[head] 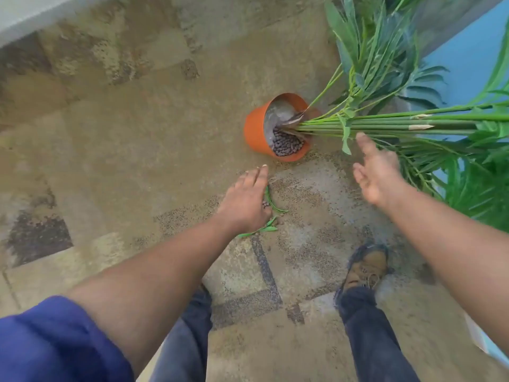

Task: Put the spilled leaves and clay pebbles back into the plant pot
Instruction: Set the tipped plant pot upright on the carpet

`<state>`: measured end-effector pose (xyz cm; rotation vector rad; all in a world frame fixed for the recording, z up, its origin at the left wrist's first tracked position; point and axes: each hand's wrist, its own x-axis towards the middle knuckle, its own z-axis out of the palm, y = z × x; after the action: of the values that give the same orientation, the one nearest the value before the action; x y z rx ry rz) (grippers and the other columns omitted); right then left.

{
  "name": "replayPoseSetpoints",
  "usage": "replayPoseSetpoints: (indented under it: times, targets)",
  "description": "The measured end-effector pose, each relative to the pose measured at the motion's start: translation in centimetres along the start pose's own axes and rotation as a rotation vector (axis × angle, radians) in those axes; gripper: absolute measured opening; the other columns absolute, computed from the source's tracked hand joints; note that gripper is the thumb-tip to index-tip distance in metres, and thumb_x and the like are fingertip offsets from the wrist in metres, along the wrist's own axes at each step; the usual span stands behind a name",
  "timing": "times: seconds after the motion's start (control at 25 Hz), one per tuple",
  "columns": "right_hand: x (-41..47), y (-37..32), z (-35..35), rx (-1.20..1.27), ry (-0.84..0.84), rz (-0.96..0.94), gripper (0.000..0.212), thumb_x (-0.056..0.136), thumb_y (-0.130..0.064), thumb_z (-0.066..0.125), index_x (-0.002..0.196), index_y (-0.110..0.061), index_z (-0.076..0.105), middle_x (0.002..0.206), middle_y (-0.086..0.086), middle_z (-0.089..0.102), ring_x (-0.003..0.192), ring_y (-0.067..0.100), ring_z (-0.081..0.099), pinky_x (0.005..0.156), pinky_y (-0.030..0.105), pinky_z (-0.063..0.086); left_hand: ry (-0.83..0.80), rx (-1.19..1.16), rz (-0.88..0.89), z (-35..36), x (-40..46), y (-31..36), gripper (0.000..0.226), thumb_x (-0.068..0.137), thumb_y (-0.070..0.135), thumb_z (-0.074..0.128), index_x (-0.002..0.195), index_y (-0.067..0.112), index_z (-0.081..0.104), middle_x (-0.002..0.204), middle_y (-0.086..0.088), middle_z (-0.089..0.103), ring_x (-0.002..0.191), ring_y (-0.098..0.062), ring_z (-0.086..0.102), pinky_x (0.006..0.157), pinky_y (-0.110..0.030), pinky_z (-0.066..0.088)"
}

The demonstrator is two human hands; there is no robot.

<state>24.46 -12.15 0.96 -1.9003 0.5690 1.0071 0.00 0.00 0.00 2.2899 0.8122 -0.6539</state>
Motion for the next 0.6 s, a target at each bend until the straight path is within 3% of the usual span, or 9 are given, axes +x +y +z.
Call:
replayPoseSetpoints:
  times: [0.08,0.16,0.2,0.28,0.4,0.52,0.6]
  targets:
    - [1.7,-1.4,-0.3,0.17,0.087,-0.049,0.123,0.075,-0.052,0.085,0.163,-0.025,0.003,0.168,0.013,0.025,0.147,0.033,0.039,0.123,0.052,0.031,-0.004,0.083,0.01,-0.1,2.9,-0.1,0.104,0.092,0.042,0.067,0.162,0.021,-0.006,0.171,-0.006,-0.002,0.157,-0.029,0.003,0.123,-0.045,0.007]
    - [2.9,-2.7,-0.4,0.283,0.109,-0.082,0.123,0.072,-0.057,0.086,0.16,-0.023,0.007,0.168,0.008,0.027,0.15,0.031,0.035,0.123,0.047,0.03,-0.008,0.135,0.015,-1.0,6.3,-0.2,0.104,0.091,0.043,0.067,0.162,0.02,-0.005,0.171,-0.007,-0.009,0.157,-0.029,-0.002,0.123,-0.047,0.006]
    - [3.0,-3.3,-0.3,0.332,0.133,-0.1,0.107,0.072,-0.059,0.085,0.151,-0.023,0.023,0.159,0.004,0.04,0.145,0.028,0.042,0.119,0.044,0.037,-0.013,0.162,0.019,-1.3,7.7,-0.3,0.104,0.091,0.043,0.067,0.163,0.019,-0.004,0.171,-0.008,-0.01,0.157,-0.03,-0.002,0.123,-0.048,0.006]
    - [3.3,-4.3,0.2,0.434,0.212,-0.149,0.062,0.077,-0.054,0.083,0.116,-0.023,0.046,0.124,-0.005,0.06,0.122,0.017,0.059,0.1,0.037,0.051,-0.023,0.221,0.027,-1.3,9.8,-0.4,0.103,0.091,0.043,0.067,0.163,0.018,-0.002,0.171,-0.009,-0.01,0.157,-0.031,-0.003,0.124,-0.049,0.007]
    - [3.6,-4.5,0.8,0.397,0.255,-0.263,0.021,0.088,-0.037,0.069,0.093,-0.023,0.054,0.098,-0.004,0.066,0.09,0.012,0.065,0.07,0.028,0.053,-0.071,0.285,0.023,-1.0,12.2,-0.8,0.098,0.094,0.04,0.064,0.163,0.018,-0.001,0.171,-0.01,-0.011,0.157,-0.032,-0.004,0.124,-0.047,0.006]
    - [3.0,-4.1,2.2,0.269,0.181,-0.425,0.013,0.094,-0.033,0.063,0.085,-0.024,0.058,0.081,-0.009,0.065,0.076,0.008,0.065,0.06,0.022,0.051,-0.145,0.35,0.017,-0.7,13.8,-1.8,0.093,0.095,0.036,0.062,0.163,0.018,0.002,0.171,-0.011,-0.009,0.157,-0.031,-0.003,0.124,-0.046,0.007]
    - [1.8,-4.5,3.7,0.172,0.148,-0.542,0.013,0.096,-0.037,0.063,0.091,-0.025,0.061,0.078,-0.015,0.065,0.073,0.003,0.063,0.057,0.021,0.05,-0.184,0.385,0.021,-0.7,14.6,-2.8,0.093,0.093,0.036,0.065,0.163,0.018,0.006,0.171,-0.012,-0.006,0.157,-0.032,-0.001,0.125,-0.047,0.008]
